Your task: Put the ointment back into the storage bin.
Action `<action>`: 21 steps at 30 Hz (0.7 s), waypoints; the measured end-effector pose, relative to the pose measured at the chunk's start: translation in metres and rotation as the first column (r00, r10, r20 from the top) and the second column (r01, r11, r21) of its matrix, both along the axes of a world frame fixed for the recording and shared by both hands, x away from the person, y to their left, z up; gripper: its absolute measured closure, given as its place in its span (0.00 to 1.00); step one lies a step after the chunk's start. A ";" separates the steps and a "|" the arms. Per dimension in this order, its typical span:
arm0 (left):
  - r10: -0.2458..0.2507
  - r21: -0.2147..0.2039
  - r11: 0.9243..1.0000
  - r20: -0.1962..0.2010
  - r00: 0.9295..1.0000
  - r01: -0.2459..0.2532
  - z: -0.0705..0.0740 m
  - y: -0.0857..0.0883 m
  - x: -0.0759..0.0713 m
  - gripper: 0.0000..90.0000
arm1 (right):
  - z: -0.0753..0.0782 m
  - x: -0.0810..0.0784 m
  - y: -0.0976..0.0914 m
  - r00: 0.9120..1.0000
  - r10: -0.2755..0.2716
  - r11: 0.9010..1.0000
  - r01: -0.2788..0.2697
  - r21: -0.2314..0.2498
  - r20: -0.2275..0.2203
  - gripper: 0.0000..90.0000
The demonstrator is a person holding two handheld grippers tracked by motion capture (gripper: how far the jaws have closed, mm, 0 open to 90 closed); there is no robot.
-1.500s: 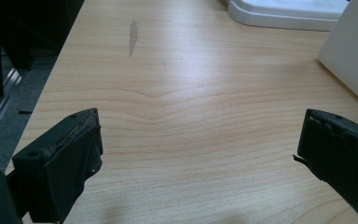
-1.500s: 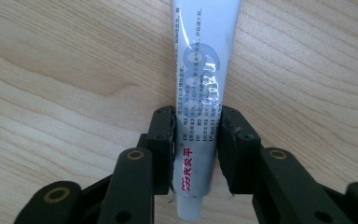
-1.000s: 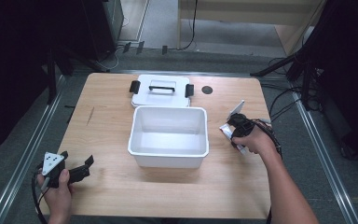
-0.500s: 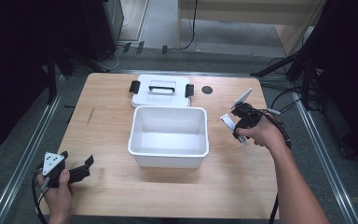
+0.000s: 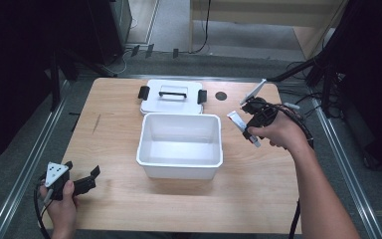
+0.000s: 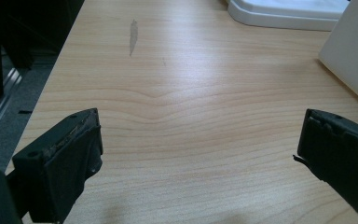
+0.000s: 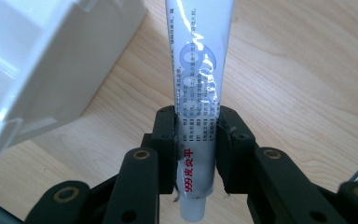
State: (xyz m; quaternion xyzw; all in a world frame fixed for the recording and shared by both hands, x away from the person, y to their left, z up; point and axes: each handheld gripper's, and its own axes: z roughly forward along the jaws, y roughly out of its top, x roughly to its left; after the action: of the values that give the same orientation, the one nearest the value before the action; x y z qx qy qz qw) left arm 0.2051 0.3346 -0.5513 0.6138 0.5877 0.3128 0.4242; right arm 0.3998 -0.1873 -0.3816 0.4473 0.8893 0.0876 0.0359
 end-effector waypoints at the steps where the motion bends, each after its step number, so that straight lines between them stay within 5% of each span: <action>1: 0.000 -0.001 1.000 0.000 1.000 0.000 0.000 0.000 0.000 0.00 | 0.003 0.000 0.001 1.000 0.017 1.000 -0.017 0.002 0.012 0.80; 11: 0.001 -0.003 1.000 0.001 1.000 -0.001 0.000 0.000 0.000 0.00 | 0.025 -0.012 0.029 0.995 0.100 0.995 -0.100 0.029 0.026 0.80; 21: -0.002 -0.002 1.000 -0.001 1.000 0.002 0.000 0.000 0.000 0.00 | 0.032 -0.023 0.065 0.976 0.217 0.975 -0.218 0.034 0.031 0.80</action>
State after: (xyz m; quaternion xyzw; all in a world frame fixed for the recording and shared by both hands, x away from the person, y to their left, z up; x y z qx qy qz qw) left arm 0.2055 0.3348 -0.5513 0.6140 0.5876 0.3116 0.4250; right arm 0.3763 -0.1223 -0.3493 0.3466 0.9306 0.1135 0.0298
